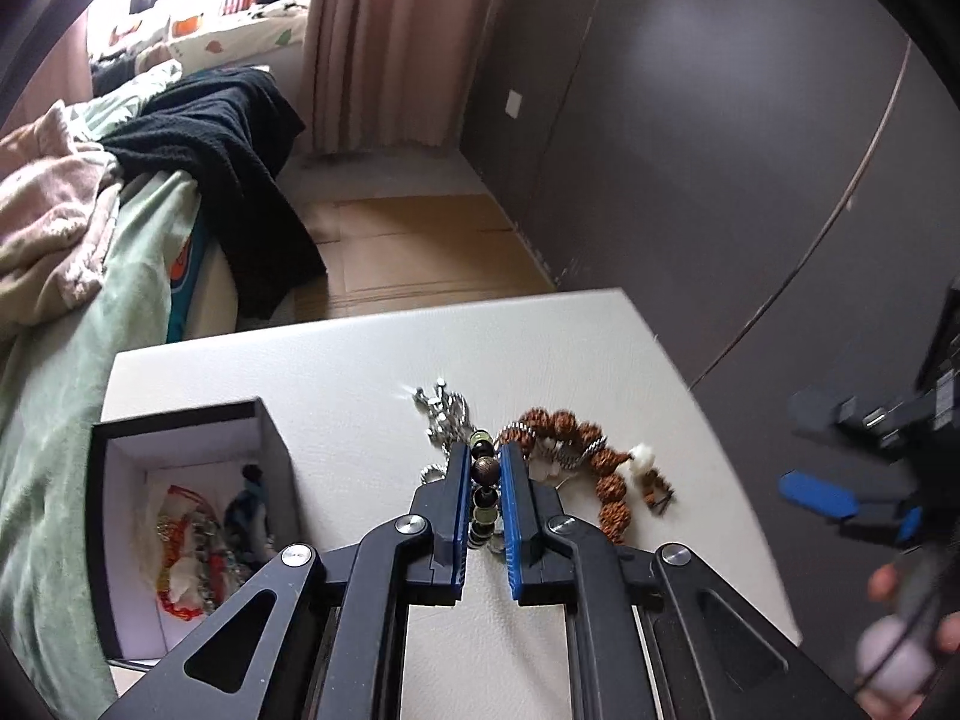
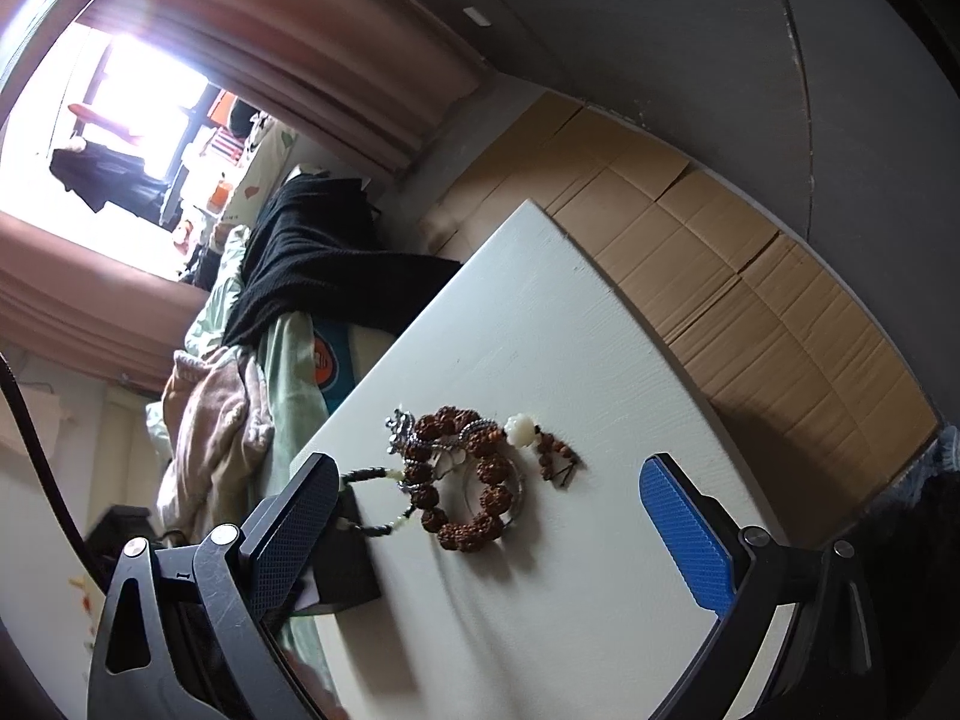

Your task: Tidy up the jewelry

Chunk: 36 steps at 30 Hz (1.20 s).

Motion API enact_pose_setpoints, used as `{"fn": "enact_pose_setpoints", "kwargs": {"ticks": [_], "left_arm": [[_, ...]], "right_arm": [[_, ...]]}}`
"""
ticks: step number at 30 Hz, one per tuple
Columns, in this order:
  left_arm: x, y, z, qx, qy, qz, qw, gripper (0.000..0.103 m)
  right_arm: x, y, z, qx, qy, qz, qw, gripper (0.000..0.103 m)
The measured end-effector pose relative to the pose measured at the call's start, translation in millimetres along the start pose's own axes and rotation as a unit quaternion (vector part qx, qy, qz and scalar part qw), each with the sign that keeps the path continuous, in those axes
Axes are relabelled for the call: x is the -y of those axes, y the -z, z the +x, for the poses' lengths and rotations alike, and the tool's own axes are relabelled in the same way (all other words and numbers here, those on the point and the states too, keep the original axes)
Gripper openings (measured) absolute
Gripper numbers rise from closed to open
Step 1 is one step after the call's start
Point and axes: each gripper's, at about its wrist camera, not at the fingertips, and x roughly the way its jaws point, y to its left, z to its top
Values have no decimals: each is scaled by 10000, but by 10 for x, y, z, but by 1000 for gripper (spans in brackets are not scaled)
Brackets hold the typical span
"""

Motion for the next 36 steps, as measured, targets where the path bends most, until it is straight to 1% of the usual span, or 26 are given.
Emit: {"fn": "enact_pose_setpoints", "kwargs": {"ticks": [1, 4, 10, 14, 16, 18, 21, 24, 28, 30, 32, 34, 36], "left_arm": [[-21, -16, -44, 39, 38, -36, 10000, 10], [-82, -71, -159, 144, 145, -145, 9997, 10], [-176, -152, -414, 380, 382, -292, 9981, 10], [-252, -194, -582, 536, 462, -372, 9968, 10], [-295, -211, -636, 593, 480, -412, 9962, 10], [-349, -225, -695, 651, 483, -461, 9956, 10], [-447, -252, -773, 744, 486, -553, 9945, 10], [-549, -274, -871, 856, 474, -646, 9931, 10], [-650, -283, -975, 986, 461, -758, 9912, 10], [-691, -285, -1019, 1034, 457, -813, 9903, 10], [-714, -274, -1039, 1049, 456, -837, 9899, 10], [-727, -266, -1053, 1056, 445, -852, 9897, 10], [-731, -251, -1071, 1057, 431, -858, 9897, 10]], "right_arm": [[-11, 5, 23, -15, 1, -15, 10000, 94], [-32, 13, 93, -79, -1, -16, 10000, 85], [-27, -5, 285, -168, 183, -39, 9997, 74], [-70, -10, 433, -204, 463, -180, 9986, 73], [-101, -11, 492, -213, 549, -274, 9979, 69], [-129, -4, 567, -288, 565, -329, 9974, 65], [-184, 41, 631, -425, 488, -359, 9973, 64], [-266, 106, 684, -544, 525, -527, 9957, 64], [-310, 197, 840, -767, 830, -702, 9911, 64], [-308, 228, 906, -817, 948, -764, 9892, 62], [-382, 276, 923, -791, 1212, -1023, 9842, 58], [-421, 313, 935, -766, 1482, -1263, 9779, 46], [-466, 365, 950, -744, 1795, -1543, 9687, 40]]}}
